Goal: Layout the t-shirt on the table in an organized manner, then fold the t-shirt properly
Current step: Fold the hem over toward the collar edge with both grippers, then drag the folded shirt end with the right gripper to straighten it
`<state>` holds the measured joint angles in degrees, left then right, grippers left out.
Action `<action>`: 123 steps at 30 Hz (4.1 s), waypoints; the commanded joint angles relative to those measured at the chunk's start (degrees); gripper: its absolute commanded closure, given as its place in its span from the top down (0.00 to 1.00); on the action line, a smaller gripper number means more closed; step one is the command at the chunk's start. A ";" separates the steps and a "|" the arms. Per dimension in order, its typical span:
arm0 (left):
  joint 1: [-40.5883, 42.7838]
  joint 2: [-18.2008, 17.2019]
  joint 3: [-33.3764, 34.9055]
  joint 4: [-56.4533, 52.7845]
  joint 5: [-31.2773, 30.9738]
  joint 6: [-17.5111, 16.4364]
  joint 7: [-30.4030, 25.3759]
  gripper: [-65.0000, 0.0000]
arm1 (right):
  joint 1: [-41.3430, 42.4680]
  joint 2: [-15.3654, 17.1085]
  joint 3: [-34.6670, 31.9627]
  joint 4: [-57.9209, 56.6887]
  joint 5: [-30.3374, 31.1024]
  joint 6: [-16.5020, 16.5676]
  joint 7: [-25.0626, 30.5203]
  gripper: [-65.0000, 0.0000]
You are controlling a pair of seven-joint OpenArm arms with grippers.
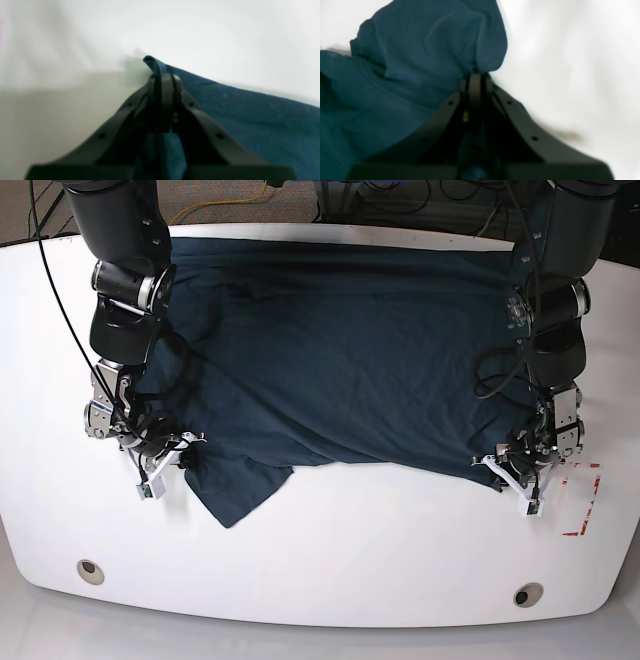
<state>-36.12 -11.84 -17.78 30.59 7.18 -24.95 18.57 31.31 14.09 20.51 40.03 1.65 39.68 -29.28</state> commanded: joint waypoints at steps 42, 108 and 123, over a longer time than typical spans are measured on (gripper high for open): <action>16.03 -0.78 -0.29 53.24 -0.54 -15.05 22.36 0.00 | -12.37 0.20 3.71 51.97 1.21 0.32 -30.02 0.00; 32.73 -3.51 -6.61 58.51 -0.54 -15.05 22.36 0.61 | -44.01 -4.72 15.05 74.65 18.44 0.32 -39.16 0.96; 32.65 -3.77 -6.61 72.31 -5.91 -15.05 24.73 0.61 | -39.88 -4.72 15.40 73.24 33.21 0.32 -39.07 0.81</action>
<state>-2.70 -14.70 -24.27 101.60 3.11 -40.32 44.12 -10.85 8.40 36.71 113.71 34.70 40.07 -69.71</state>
